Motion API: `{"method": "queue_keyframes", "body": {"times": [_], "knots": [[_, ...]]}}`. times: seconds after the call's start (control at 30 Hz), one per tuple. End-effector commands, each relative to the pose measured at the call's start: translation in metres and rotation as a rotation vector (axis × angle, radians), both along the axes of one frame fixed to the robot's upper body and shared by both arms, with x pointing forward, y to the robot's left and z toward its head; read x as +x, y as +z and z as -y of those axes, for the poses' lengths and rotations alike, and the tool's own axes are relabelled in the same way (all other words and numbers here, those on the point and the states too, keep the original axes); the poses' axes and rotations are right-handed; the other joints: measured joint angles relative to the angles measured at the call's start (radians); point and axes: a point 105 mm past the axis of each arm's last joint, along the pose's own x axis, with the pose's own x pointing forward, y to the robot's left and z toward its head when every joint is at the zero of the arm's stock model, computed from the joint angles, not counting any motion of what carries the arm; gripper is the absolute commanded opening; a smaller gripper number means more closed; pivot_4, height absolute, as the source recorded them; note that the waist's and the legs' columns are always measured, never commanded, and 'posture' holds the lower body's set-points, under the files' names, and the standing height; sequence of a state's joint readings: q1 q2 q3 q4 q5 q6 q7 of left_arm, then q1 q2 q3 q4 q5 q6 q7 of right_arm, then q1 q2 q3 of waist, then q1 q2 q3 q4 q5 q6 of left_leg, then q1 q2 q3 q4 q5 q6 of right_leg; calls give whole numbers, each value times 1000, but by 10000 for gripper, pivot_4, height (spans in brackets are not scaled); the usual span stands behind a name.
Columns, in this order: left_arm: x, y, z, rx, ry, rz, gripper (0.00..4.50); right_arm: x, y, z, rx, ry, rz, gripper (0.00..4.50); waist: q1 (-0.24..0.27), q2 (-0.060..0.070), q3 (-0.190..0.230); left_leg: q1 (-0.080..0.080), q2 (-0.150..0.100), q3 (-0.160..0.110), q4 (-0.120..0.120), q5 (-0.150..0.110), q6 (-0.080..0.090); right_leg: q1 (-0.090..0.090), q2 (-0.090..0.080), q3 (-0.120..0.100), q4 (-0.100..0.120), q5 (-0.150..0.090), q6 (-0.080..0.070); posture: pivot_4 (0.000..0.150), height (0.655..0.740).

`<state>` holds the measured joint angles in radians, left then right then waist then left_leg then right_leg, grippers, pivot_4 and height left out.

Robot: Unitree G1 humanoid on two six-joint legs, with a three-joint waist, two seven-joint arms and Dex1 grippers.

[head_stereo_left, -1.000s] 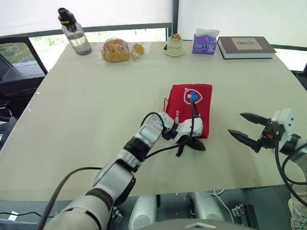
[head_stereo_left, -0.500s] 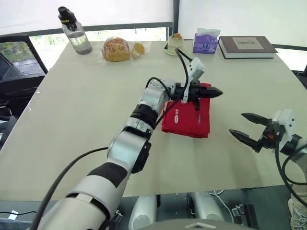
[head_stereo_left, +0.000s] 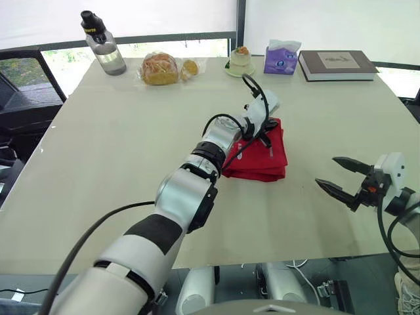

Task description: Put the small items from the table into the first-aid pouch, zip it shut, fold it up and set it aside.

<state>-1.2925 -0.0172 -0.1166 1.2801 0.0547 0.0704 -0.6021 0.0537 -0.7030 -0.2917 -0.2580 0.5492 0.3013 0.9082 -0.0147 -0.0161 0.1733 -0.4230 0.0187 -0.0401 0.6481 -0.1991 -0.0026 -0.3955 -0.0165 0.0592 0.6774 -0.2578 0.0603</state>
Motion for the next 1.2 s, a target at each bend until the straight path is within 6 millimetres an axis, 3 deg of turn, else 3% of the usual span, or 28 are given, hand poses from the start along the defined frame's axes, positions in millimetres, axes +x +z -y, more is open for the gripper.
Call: {"method": "queue_keyframes", "body": {"times": [0.03, 0.2, 0.37, 0.5, 0.7, 0.8, 0.87, 0.93, 1.07, 1.2], "knots": [[2, -33, -19, -28, 122, -122, 0, -2, 16, 4, -22, -9, 71, 44064, 0, 0, 0, 2, 0, 0, -1, 0, 0, 2, 0, 0, 0, 0, 0, 1500, 7400], [22, 30, -26, -202, 199, 58, 0, 2, 13, 1, -23, 5, 56, 44064, -1, -1, 0, 3, 0, 2, -2, 0, 0, 2, 0, 2, 0, 0, 1, 1500, 7400], [23, 70, -31, -255, 122, 181, 0, 8, 14, -2, -9, 27, 50, 44064, -4, -2, 2, 3, 0, 4, -7, 0, 0, -1, 0, 4, -1, 0, 0, 1500, 7400], [20, 93, -44, -299, 52, 227, 0, 12, 16, -5, -6, 47, 41, 44064, -1, -2, 2, -1, -1, 4, -7, 0, 0, -6, 0, 4, -1, 1, -2, 1500, 7400], [9, 110, -94, -276, -76, 274, 0, 20, 21, -9, 10, 64, 33, 44064, -15, -2, 3, -2, 0, 4, -7, 0, 0, -6, 0, 5, 0, 1, -2, 1500, 7400], [-4, 114, -133, -240, -119, 286, 8300, 23, 25, -12, 30, 89, 19, 45000, -30, -1, 3, -1, 0, 4, -8, 0, 0, -6, 0, 5, 0, 2, -3, 1500, 7400], [-20, 115, -157, -203, -161, 274, 16567, 27, 26, -15, 42, 98, 2, 45000, -35, -1, 3, 0, 0, 5, -9, 0, 0, -7, 0, 6, 0, 2, -4, 1500, 7400], [-34, 115, -173, -173, -178, 261, 28236, 31, 25, -15, 29, 96, -13, 45000, -30, -2, 4, 0, 1, 5, -10, 0, 0, -7, 0, 6, 0, 2, -4, 1500, 7400], [-75, 123, -204, -105, -220, 230, 44555, 44, 19, -20, 1, 77, -55, 45000, -29, -2, 4, 0, 1, 5, -10, 0, 0, -7, 0, 5, 0, 2, -4, 1500, 7400], [-115, 123, -221, -33, -260, 175, 44555, 61, 19, -28, -3, 55, -90, 45000, -26, -2, 4, 0, 2, 6, -9, 0, 0, -7, -1, 6, 0, 2, -4, 1500, 7400]]}}
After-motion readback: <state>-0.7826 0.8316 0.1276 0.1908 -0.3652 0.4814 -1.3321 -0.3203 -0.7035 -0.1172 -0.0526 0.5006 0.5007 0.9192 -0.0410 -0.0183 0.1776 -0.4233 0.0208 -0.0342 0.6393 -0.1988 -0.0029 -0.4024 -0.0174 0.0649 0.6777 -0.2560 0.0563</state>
